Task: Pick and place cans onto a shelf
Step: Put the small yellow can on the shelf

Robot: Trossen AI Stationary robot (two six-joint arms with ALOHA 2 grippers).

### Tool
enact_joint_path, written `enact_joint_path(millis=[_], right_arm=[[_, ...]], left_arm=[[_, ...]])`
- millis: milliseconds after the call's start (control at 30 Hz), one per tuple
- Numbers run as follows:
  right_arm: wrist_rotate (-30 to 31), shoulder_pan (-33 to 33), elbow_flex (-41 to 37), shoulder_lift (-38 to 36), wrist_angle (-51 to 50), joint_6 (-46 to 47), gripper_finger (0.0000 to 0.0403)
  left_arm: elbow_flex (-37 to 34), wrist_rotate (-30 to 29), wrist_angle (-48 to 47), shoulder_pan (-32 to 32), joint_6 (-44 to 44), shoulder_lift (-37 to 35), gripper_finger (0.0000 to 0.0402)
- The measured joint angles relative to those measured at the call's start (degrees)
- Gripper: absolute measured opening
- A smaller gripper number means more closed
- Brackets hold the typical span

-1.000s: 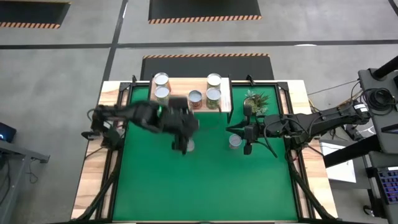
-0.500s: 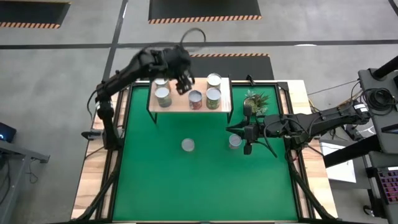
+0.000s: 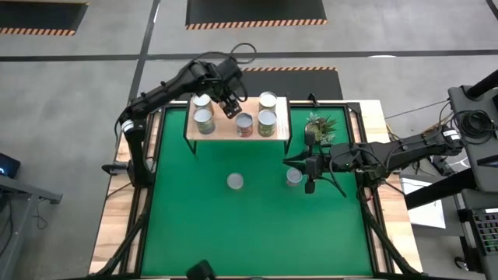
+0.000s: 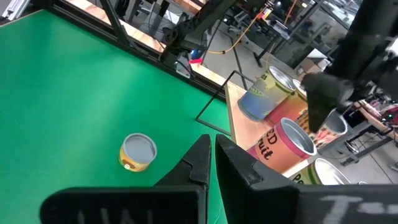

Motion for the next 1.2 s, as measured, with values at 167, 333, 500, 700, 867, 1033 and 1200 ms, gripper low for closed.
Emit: enact_joint_path(millis=[167, 333, 500, 700, 867, 1033, 1200], right_arm=[[0.0, 0.0, 0.0, 0.0, 0.07, 0.02, 0.0013], [0.0, 0.0, 0.0, 0.01, 0.07, 0.0, 0.0013], [0.0, 0.0, 0.0, 0.0, 0.07, 0.0, 0.0013], [0.0, 0.0, 0.0, 0.01, 0.04, 0.02, 0.0013], [0.0, 0.0, 0.0, 0.02, 0.04, 0.02, 0.0013], [0.0, 0.0, 0.0, 0.02, 0.04, 0.02, 0.0013], [0.0, 0.0, 0.0, 0.0, 0.02, 0.02, 0.0013]], left_arm=[[-4.95, -0.03, 3.52, -0.28, -0.55, -0.02, 0.0285], [-7.76, -0.05, 4.7, -0.33, -0.89, -0.02, 0.0285], [-8.88, -0.07, 4.8, -0.33, -0.89, -0.07, 0.0294], [-8.9, -0.09, 5.37, -0.37, -0.86, -0.07, 0.0312], [-8.5, -0.09, 5.29, -0.48, -0.86, -0.07, 0.0315], [-6.75, -0.09, 4.49, -0.58, -0.86, -0.07, 0.0315], [-3.31, -0.09, 1.24, -0.7, -1.36, -0.07, 0.0316]])
